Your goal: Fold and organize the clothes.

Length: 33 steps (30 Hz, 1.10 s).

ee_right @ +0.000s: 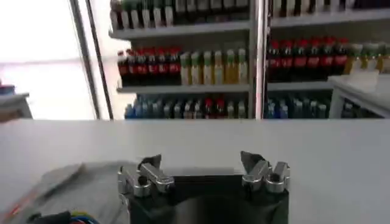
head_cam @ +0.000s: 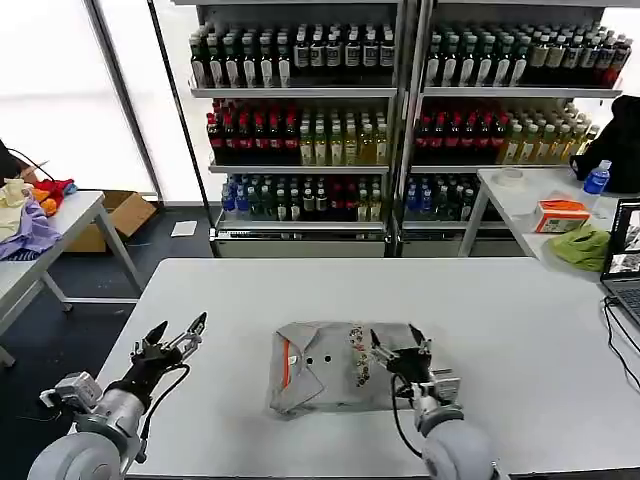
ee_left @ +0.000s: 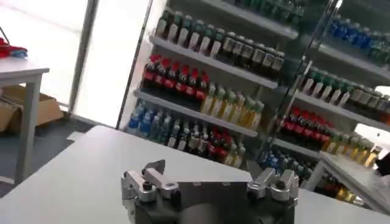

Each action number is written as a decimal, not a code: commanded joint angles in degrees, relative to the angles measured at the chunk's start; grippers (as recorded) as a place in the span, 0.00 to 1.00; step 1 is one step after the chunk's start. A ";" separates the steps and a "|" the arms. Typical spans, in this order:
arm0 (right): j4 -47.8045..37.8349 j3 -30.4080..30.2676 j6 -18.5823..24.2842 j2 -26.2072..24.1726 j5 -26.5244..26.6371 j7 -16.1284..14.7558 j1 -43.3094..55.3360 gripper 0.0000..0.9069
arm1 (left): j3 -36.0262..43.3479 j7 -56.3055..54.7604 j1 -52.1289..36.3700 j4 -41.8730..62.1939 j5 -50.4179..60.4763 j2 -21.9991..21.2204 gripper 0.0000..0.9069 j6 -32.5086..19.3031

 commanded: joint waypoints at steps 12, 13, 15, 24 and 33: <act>-4.87 40.68 20.78 -2.14 14.83 -25.78 -20.72 1.00 | 0.06 5.37 5.09 0.19 6.64 1.01 1.00 -7.64; -4.54 40.26 20.75 -1.72 15.02 -25.83 -20.73 1.00 | 0.18 5.39 5.45 0.06 7.09 0.98 1.00 -8.33; -3.38 39.33 20.50 -1.22 15.52 -26.03 -21.14 1.00 | 0.60 5.43 6.04 -0.20 7.46 0.95 1.00 -10.41; -1.03 40.72 20.52 1.28 11.78 -26.59 -21.65 1.00 | 2.04 8.00 8.17 -0.88 14.36 1.30 1.00 -18.43; -1.70 41.59 22.61 1.80 11.15 -29.11 -22.49 1.00 | 0.80 11.92 8.82 -0.85 19.27 1.11 1.00 -20.52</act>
